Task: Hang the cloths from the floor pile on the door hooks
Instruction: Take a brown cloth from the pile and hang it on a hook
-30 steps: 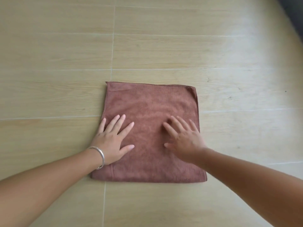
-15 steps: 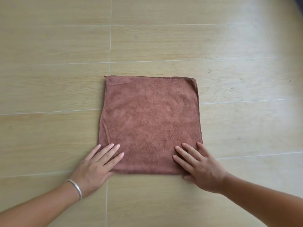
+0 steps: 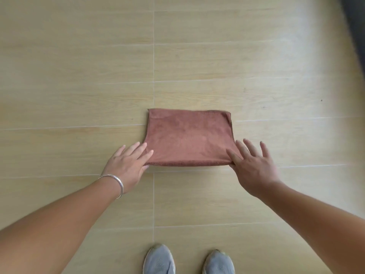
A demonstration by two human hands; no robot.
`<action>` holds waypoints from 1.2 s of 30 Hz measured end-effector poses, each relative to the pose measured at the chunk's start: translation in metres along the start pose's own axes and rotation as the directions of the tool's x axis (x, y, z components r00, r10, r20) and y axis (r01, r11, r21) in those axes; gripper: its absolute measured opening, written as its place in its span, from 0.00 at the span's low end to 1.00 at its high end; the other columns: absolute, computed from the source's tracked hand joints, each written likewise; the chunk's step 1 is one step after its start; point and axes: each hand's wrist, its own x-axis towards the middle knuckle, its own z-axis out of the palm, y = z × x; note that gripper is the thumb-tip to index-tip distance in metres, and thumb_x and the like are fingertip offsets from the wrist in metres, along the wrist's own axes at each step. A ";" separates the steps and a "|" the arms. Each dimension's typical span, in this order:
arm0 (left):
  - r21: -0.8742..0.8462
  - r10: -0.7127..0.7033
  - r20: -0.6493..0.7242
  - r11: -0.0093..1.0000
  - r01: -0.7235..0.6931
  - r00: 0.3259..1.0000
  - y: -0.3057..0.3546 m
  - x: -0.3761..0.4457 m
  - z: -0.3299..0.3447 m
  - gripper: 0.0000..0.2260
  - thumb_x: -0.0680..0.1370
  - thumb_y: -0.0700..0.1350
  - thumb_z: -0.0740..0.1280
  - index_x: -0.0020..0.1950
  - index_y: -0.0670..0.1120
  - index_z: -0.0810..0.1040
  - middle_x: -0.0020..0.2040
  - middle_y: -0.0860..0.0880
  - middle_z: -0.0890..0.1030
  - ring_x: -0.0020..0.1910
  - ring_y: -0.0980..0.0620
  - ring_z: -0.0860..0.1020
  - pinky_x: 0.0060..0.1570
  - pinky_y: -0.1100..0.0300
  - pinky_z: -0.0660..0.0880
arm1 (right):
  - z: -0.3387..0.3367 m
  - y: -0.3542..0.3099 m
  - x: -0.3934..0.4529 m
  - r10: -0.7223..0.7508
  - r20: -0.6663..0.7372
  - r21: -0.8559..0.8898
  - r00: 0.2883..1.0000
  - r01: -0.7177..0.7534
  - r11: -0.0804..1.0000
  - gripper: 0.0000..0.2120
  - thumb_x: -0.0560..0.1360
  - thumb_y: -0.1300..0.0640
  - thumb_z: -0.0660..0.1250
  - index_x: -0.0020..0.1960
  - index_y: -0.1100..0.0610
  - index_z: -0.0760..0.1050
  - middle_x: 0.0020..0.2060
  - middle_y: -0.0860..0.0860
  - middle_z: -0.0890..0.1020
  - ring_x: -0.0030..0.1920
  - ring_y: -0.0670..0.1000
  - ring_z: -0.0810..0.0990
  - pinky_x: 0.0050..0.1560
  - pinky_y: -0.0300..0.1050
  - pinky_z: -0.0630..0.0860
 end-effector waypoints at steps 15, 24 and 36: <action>-0.064 -0.030 -0.091 0.998 0.025 0.995 -0.054 -0.121 -0.331 0.21 0.83 0.55 0.48 0.77 0.59 0.54 0.78 0.56 0.52 0.77 0.56 0.48 0.74 0.56 0.48 | -0.324 0.075 -0.121 0.064 -0.093 -0.021 0.994 -0.066 0.998 0.25 0.81 0.42 0.40 0.77 0.44 0.52 0.77 0.51 0.57 0.78 0.53 0.49 0.74 0.60 0.44; -0.080 -0.017 -0.326 0.997 -0.009 0.945 -0.090 -0.228 -0.571 0.20 0.83 0.53 0.52 0.76 0.59 0.59 0.78 0.57 0.54 0.76 0.57 0.50 0.72 0.61 0.50 | -0.568 0.134 -0.216 0.098 -0.337 -0.010 0.936 -0.108 0.994 0.25 0.81 0.43 0.39 0.77 0.43 0.52 0.76 0.49 0.59 0.77 0.52 0.51 0.74 0.60 0.46; -0.005 -0.103 -0.658 0.991 0.132 0.746 -0.112 -0.331 -0.843 0.19 0.83 0.53 0.51 0.74 0.57 0.64 0.77 0.54 0.60 0.76 0.54 0.55 0.74 0.53 0.50 | -0.835 0.199 -0.329 0.201 -0.653 -0.003 0.730 -0.267 0.964 0.24 0.81 0.43 0.43 0.75 0.45 0.57 0.68 0.47 0.71 0.74 0.51 0.60 0.74 0.56 0.54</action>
